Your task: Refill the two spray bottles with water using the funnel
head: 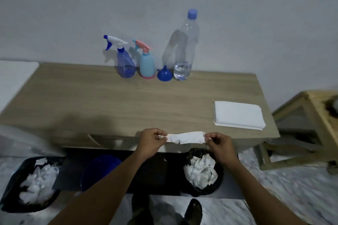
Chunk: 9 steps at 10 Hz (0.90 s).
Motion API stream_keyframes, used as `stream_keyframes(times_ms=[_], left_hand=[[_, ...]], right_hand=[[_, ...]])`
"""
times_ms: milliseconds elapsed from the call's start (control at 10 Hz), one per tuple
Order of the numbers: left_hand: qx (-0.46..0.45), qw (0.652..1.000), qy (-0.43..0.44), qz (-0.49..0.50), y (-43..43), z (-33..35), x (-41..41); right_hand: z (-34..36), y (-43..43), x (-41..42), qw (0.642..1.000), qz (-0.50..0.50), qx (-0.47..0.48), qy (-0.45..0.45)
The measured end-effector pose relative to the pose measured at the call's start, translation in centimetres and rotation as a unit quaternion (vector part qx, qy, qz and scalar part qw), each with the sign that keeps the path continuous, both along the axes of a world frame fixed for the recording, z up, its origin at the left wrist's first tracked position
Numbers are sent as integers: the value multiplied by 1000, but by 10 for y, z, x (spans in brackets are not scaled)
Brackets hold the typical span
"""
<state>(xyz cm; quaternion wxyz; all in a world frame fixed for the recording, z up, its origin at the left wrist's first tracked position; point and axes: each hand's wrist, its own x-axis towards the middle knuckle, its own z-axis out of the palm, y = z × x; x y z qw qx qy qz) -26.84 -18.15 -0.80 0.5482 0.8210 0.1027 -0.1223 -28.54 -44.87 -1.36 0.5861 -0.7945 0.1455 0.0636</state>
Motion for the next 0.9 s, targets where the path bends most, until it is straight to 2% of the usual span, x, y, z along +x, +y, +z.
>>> stream_keyframes(times_ms=[200,400,500,600,700,800,900], left_hand=[[34,996,86,-14,-80,-60,-54],[60,980,189,36,-128,-104,-94],[41,978,198,43,-141,-120,-90],[-4,981,193,9,-151,-127,-81],[-4,977,208,-52,-156,-131,-74],[20,978,201,-57,-158,-132,-75],[3,984,177,-13,-161,-127,-78]], right_hand=[[-50,-84,-64,995,11,-29,96],[-97,-110,-107,983,-15,-45,179],[-105,-112,-103,978,-32,-39,200],[-96,-110,-92,980,-30,-35,195],[-93,-113,-82,986,6,-59,155],[-96,-118,-78,987,-9,-41,156],[-102,-122,-78,988,-15,-15,150]])
